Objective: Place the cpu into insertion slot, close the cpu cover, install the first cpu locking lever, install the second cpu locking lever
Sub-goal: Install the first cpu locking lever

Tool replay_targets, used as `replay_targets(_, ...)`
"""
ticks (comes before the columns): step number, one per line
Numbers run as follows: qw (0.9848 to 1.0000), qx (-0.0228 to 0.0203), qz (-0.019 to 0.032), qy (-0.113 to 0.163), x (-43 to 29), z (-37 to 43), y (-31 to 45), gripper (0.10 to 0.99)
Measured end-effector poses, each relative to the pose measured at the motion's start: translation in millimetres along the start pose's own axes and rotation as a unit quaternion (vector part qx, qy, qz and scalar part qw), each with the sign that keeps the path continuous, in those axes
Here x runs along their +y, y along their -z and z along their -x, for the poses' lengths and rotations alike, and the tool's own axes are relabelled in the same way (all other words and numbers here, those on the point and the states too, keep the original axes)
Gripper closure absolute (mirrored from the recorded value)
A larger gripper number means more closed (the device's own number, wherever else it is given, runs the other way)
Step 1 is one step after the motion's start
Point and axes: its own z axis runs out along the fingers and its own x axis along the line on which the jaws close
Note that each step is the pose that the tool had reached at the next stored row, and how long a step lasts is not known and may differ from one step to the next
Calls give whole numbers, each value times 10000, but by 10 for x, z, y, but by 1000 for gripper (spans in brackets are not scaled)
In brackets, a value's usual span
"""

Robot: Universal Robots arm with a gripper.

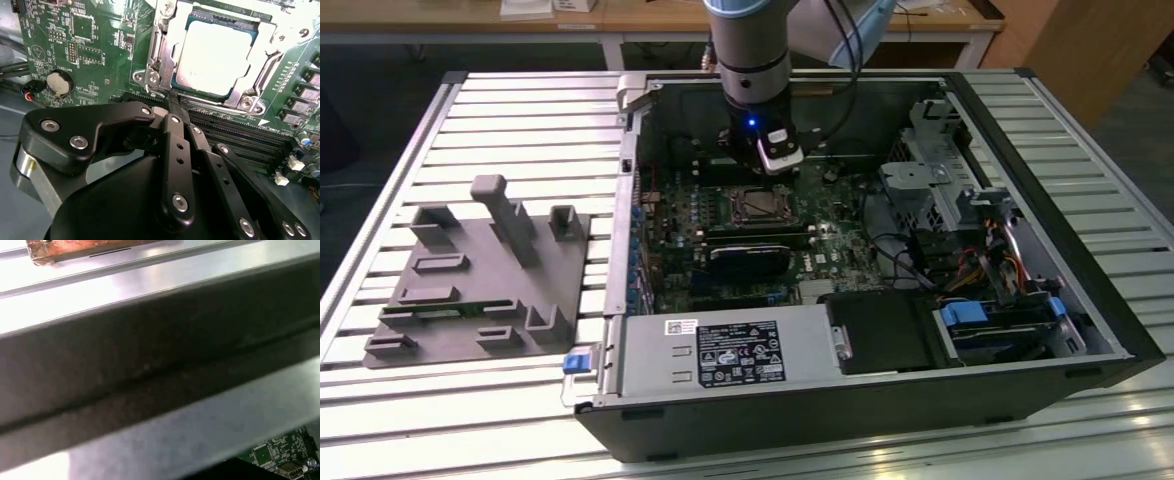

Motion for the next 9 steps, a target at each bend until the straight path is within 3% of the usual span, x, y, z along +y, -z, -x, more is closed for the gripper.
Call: replay_targets(9,10000,2,10,-2,-18,7,-7,980)
